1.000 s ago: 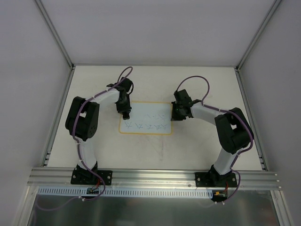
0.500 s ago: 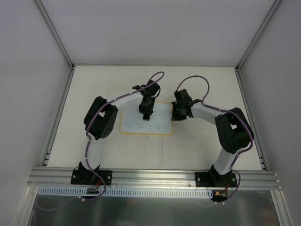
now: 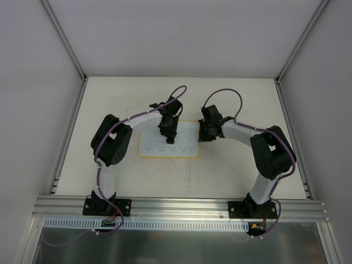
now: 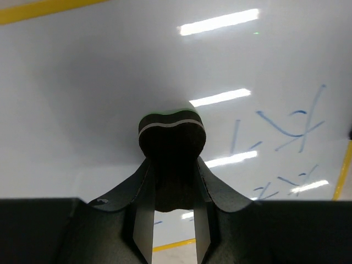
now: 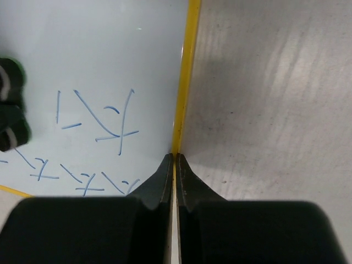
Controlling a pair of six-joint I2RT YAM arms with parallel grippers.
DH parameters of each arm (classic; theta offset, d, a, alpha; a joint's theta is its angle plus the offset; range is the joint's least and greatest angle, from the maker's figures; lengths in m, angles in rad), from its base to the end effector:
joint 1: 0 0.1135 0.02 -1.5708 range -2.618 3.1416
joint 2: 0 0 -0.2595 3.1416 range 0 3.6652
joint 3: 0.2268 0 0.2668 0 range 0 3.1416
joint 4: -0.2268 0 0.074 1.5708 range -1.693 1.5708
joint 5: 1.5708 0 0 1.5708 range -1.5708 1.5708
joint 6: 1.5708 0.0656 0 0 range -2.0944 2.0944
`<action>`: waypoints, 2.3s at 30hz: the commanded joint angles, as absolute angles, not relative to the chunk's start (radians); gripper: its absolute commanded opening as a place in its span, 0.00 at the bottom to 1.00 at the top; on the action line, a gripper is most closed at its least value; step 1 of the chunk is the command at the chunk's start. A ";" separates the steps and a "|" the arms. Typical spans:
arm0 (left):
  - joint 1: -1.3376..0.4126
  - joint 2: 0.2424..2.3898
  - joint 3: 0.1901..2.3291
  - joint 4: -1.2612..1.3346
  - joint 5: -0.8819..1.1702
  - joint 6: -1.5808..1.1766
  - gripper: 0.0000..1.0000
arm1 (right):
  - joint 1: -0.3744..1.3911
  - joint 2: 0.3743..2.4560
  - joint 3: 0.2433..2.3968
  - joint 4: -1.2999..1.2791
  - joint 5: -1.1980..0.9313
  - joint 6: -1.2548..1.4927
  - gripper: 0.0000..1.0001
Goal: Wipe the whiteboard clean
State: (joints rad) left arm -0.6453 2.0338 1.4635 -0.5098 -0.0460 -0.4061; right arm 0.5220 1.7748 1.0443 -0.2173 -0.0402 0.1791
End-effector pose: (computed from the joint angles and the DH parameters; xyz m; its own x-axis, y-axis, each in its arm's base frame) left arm 0.3636 -0.2700 0.1328 -0.8778 0.1669 -0.4489 0.2577 0.9547 -0.1489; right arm 0.3347 0.1956 0.1255 -0.7851 -0.2462 -0.5683 -0.3848 0.9129 0.1361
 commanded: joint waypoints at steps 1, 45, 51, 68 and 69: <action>-0.543 1.965 1.321 -0.630 -0.104 -0.448 0.00 | 0.528 1.813 1.015 -0.290 -0.009 0.166 0.00; -0.651 1.879 1.326 -0.563 -0.136 -0.598 0.00 | 0.563 1.758 0.999 -0.219 0.031 0.196 0.00; -0.539 1.674 1.146 -0.568 -0.166 -0.612 0.00 | 0.561 1.737 0.953 -0.187 0.018 0.189 0.00; -0.486 1.634 0.982 -0.525 -0.232 -0.584 0.00 | 0.563 1.692 0.864 -0.135 -0.023 0.175 0.00; -0.486 1.634 0.974 -0.519 -0.236 -0.583 0.00 | 0.563 1.692 0.861 -0.130 -0.020 0.172 0.00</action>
State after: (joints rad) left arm -0.4953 1.6306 0.9958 -0.5400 -0.1963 -0.5880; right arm 0.5541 1.6875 0.9009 -0.0666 -0.0139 0.1967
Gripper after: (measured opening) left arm 0.255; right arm 0.012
